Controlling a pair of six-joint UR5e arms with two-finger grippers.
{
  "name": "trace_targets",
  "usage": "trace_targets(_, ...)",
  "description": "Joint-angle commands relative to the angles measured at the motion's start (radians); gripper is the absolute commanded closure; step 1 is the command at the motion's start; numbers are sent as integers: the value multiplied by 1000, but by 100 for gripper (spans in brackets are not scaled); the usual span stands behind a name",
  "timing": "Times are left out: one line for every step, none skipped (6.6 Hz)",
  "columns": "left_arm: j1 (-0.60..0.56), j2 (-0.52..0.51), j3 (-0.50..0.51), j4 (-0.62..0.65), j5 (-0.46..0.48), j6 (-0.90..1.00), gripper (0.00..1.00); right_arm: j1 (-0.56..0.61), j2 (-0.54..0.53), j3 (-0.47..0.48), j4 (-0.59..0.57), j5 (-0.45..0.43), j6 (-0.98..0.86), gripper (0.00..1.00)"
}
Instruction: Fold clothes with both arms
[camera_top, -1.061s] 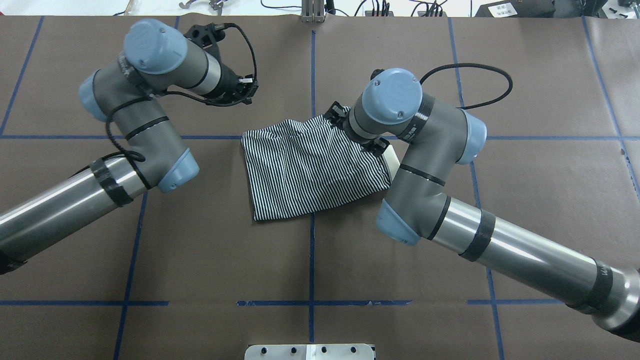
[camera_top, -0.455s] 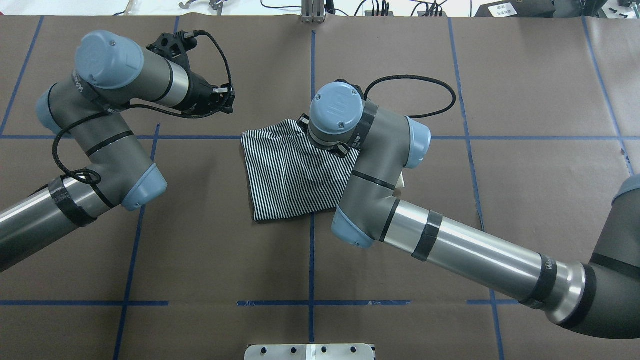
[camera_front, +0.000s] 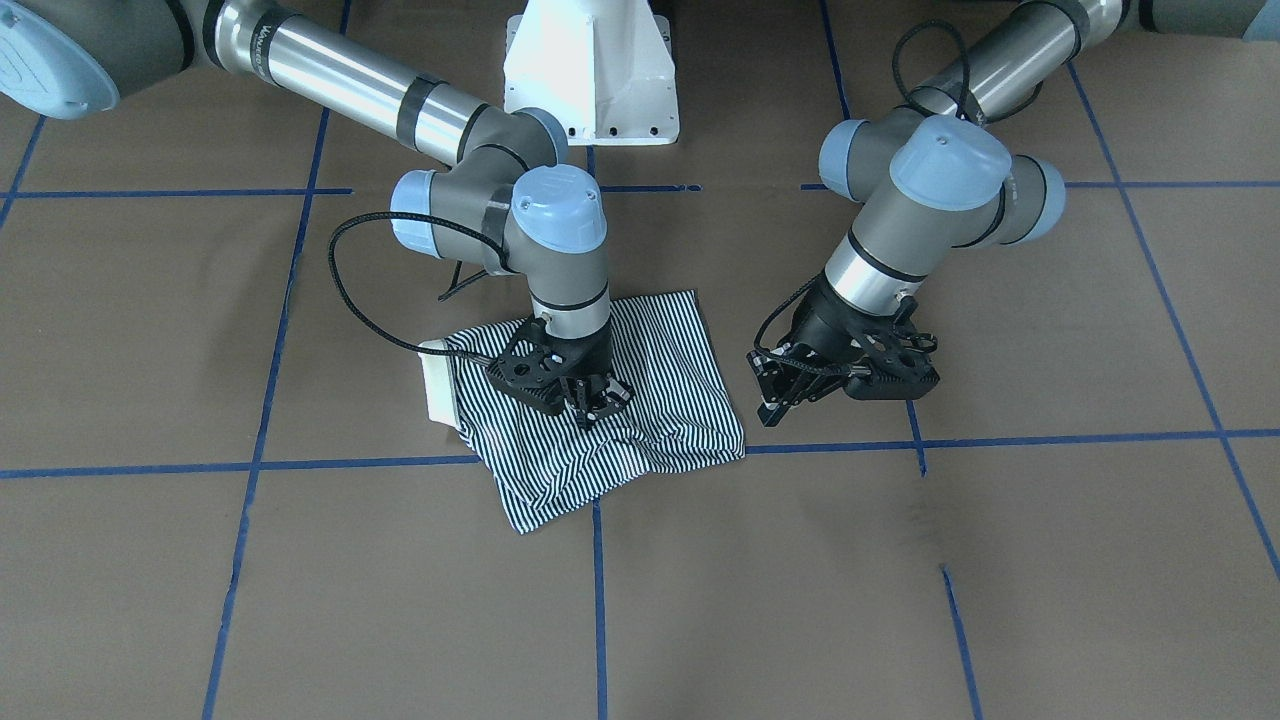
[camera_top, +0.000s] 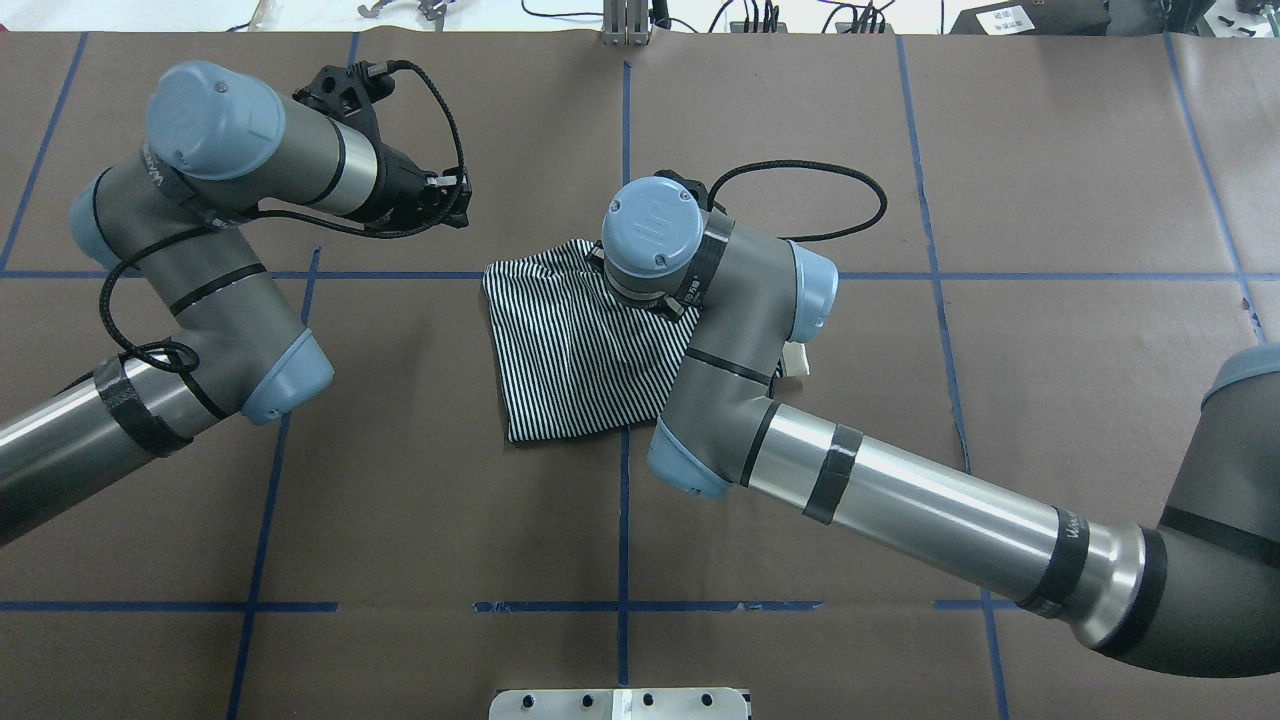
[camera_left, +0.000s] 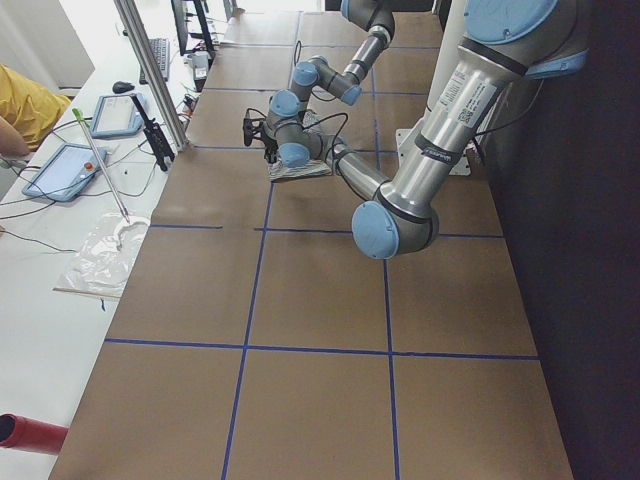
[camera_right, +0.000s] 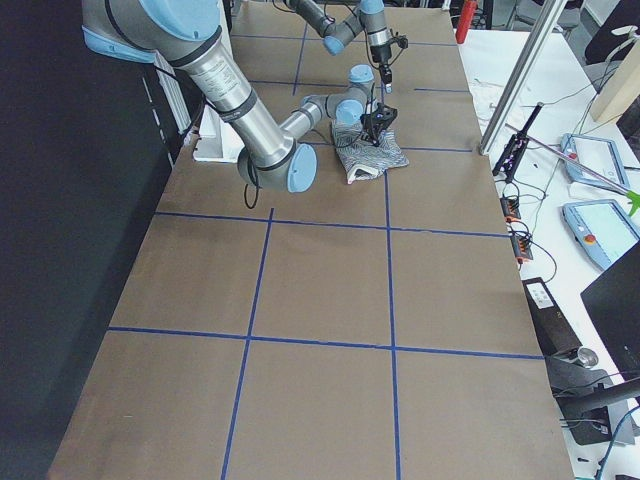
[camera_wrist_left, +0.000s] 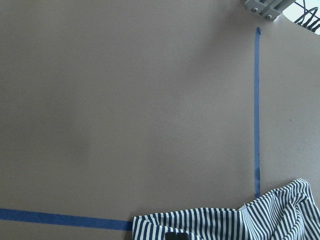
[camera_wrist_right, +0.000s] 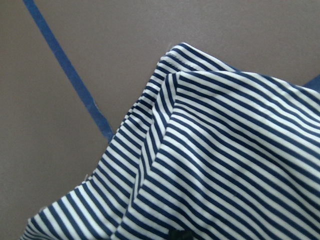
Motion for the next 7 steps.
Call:
trace_targets(0,2,0,9,0,-1,100,70,85,-182,129,16,-51,100)
trace_targets(0,2,-2,13,0,-2,100,119,85,-187,129,48,-89,100)
trace_targets(0,5,-2,13,3,-2,100,163,82,-189,128,69,-130,100)
trace_targets(0,59,-32,12,5,7,100,220,75,-189,126,123,-158,100)
trace_targets(-1,116,-78,10,0,15,100,265,30,-169,123,170,-224,100)
trace_targets(-8,177,-121,9,-1,72,100,317,-98,-64,120,247,-335,100)
trace_targets(-30,254,-154,6,-6,196,100,395,-225,27,119,348,-517,100)
